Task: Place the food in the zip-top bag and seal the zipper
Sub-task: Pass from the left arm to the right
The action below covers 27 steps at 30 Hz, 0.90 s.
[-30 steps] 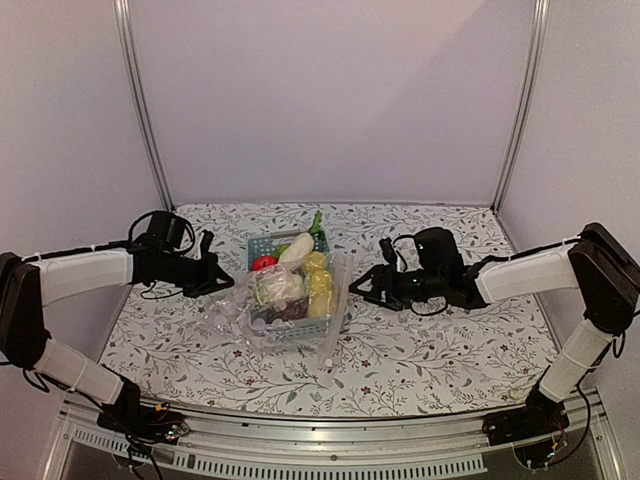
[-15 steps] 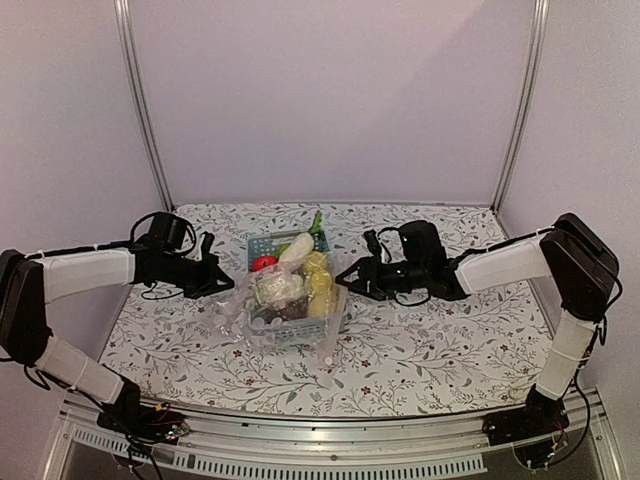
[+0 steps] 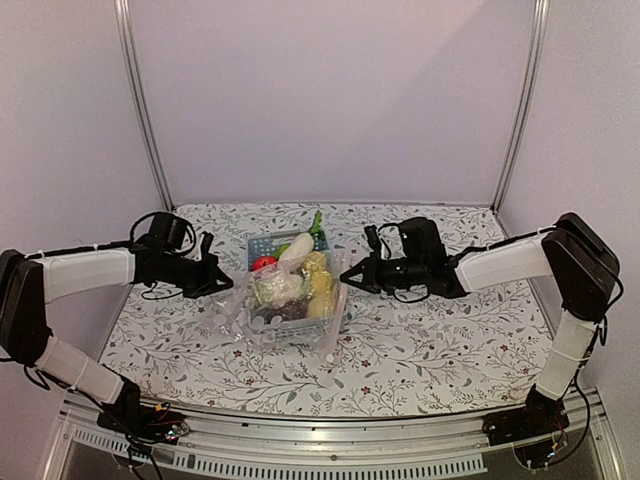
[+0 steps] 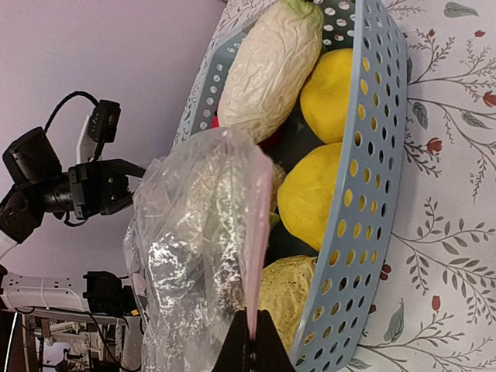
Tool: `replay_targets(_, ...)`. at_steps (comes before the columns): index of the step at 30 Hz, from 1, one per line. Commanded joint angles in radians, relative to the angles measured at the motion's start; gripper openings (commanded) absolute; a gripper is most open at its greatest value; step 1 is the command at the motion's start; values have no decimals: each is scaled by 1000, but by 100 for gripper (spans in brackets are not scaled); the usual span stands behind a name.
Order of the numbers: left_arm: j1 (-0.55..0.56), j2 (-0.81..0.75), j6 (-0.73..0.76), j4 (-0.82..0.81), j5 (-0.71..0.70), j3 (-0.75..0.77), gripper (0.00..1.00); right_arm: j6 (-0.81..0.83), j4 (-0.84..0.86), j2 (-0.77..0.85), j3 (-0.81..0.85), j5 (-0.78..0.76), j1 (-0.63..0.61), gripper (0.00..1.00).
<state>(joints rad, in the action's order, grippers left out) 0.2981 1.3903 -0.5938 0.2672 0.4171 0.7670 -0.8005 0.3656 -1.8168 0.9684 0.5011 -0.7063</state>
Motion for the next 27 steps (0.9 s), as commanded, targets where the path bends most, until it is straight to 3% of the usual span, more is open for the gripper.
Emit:
replay_targets(1,13,-22,23,53,-112,18,2,-9,0,73,-20,-30,-6,0)
replay_targets(3,37,-48,26,106,-207,39,18,-17,-15,112,-28,-28,-4,0)
replay_targets(6,80,-123,29,153,-339,62,55,-21,-89,182,-24,-28,-5,0)
replay_targets(9,136,-217,42,182,-455,88,73,-11,-206,258,-8,-44,-5,0)
replay_targets(17,361,-396,154,199,-601,203,80,26,-528,473,82,-137,-6,0)
replay_targets(27,711,-312,277,199,-668,396,80,160,-980,680,366,-367,-6,0)
